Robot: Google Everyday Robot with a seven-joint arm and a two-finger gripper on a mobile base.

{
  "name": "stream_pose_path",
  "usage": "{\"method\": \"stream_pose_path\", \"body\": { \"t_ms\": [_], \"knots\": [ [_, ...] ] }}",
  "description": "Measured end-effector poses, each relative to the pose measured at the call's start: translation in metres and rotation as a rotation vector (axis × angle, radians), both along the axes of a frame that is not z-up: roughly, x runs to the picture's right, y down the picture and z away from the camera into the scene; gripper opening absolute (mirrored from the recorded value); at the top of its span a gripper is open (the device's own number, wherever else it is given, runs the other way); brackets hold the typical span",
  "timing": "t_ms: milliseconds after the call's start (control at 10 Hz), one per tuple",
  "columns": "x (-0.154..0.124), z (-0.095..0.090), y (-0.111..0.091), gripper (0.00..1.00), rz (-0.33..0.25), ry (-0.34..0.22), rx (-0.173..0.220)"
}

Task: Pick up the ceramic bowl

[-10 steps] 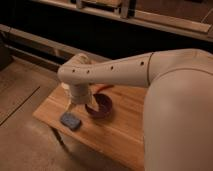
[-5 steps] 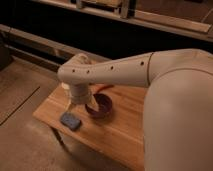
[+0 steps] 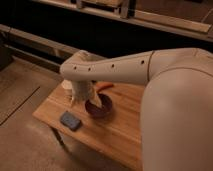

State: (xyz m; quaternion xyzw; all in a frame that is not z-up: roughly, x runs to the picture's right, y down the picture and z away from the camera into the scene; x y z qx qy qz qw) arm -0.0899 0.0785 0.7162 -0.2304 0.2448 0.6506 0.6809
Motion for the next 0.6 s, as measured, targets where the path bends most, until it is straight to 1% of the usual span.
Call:
{"method": "stream_pose_path", "body": {
  "t_ms": [200, 400, 600],
  "knots": [
    [0.001, 0.008, -0.006, 0.80, -0.019, -0.013, 0.002],
    [0.001, 0.021, -0.010, 0.80, -0.037, -0.033, 0.000],
    [-0.001, 0.035, -0.011, 0.80, -0.039, -0.055, -0.005]
  ]
}}
